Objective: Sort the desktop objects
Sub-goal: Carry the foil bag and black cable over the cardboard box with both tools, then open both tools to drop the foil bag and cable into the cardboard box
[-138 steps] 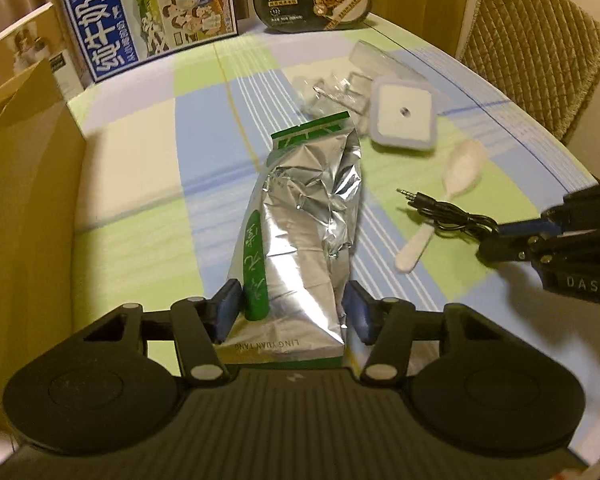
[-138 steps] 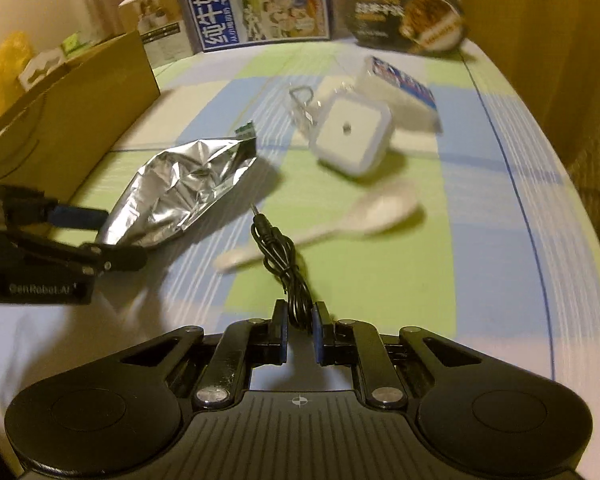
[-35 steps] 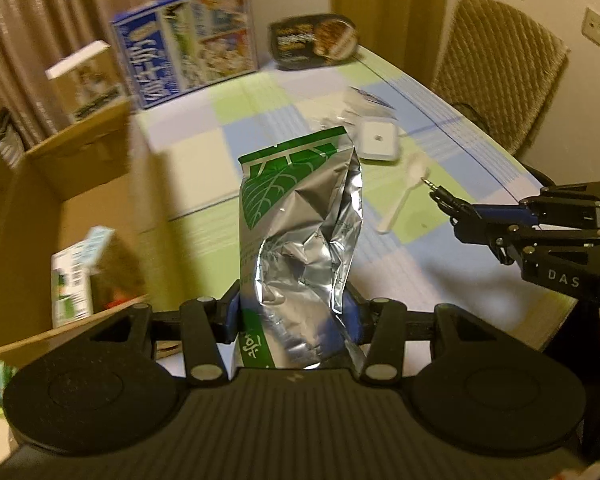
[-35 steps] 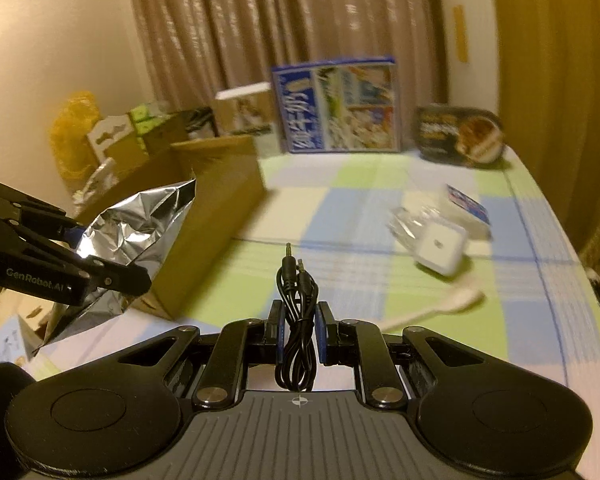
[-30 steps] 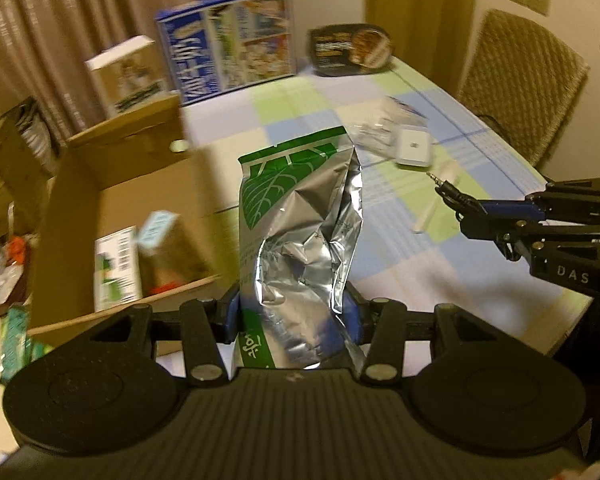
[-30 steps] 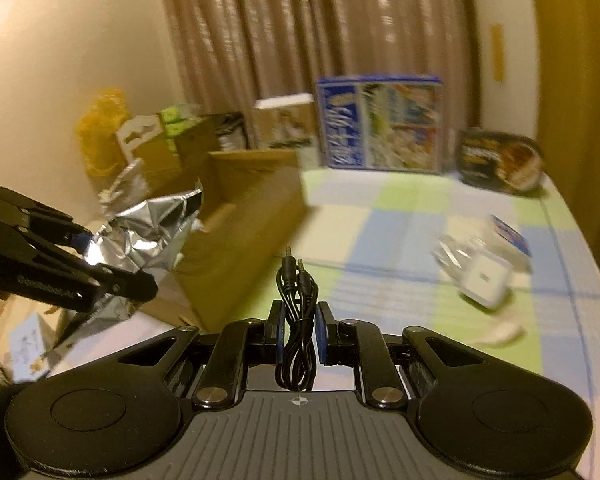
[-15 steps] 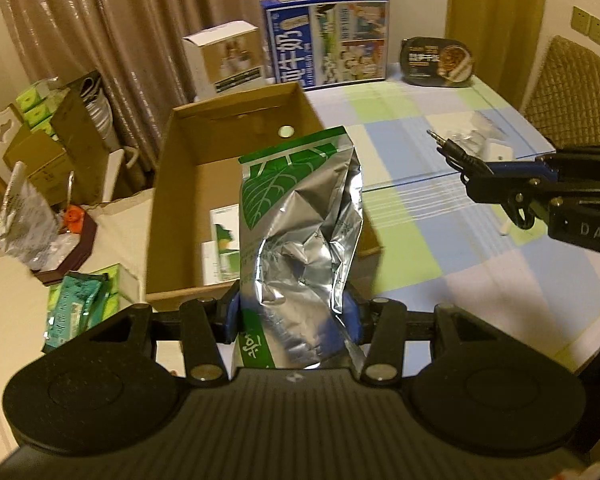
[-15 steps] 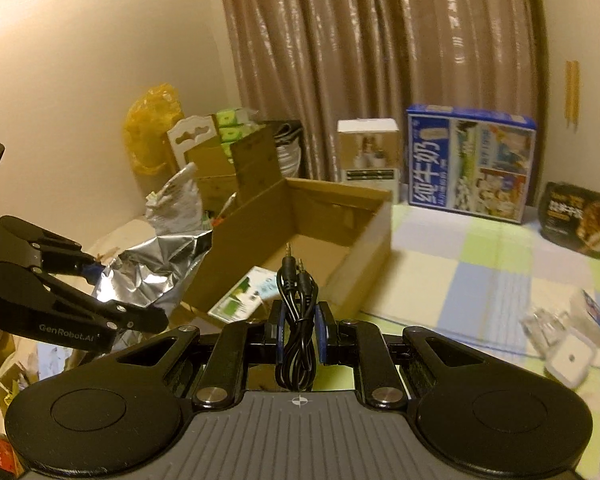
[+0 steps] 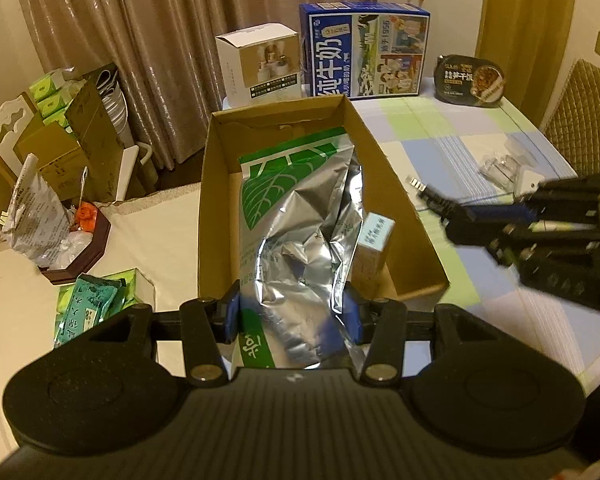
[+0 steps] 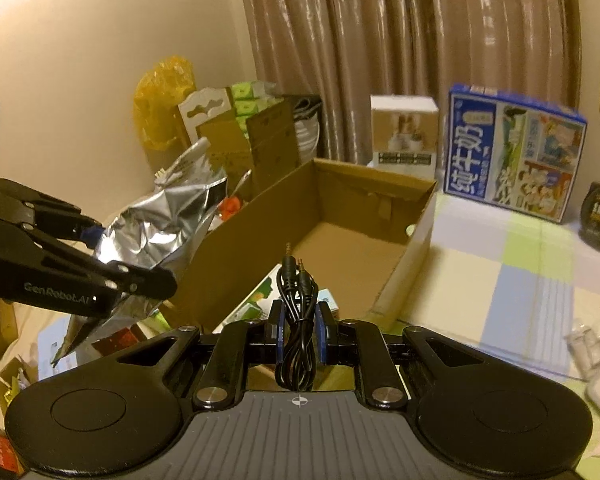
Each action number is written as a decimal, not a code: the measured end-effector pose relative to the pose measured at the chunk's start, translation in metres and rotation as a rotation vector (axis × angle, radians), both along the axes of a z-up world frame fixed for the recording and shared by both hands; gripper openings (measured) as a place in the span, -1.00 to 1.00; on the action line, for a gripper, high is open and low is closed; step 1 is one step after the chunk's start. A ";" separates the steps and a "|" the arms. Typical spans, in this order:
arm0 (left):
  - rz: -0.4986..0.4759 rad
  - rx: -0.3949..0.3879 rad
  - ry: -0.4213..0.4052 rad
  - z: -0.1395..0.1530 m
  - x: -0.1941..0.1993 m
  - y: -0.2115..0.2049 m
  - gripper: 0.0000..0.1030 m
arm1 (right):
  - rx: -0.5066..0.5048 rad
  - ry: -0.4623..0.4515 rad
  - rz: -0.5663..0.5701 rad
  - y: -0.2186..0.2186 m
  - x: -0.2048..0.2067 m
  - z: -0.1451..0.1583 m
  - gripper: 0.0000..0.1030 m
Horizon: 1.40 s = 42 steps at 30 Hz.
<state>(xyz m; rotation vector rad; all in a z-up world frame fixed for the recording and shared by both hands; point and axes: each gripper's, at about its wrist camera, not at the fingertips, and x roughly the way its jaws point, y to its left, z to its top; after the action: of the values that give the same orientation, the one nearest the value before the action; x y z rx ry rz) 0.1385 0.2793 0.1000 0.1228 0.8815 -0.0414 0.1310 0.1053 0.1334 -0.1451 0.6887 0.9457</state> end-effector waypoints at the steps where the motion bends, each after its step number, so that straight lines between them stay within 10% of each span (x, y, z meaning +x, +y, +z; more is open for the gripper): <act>1: 0.002 -0.003 0.001 0.000 0.004 0.002 -0.16 | -0.001 0.010 0.002 0.004 0.003 -0.003 -0.77; 42: 0.065 -0.116 0.022 -0.044 0.121 0.034 -0.03 | -0.024 0.055 -0.054 0.060 0.085 -0.051 -0.76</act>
<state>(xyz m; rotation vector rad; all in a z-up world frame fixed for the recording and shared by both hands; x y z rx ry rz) 0.2598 0.3130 0.0562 -0.0150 0.9029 -0.0329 0.2159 0.1654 0.0829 -0.1213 0.7515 0.8928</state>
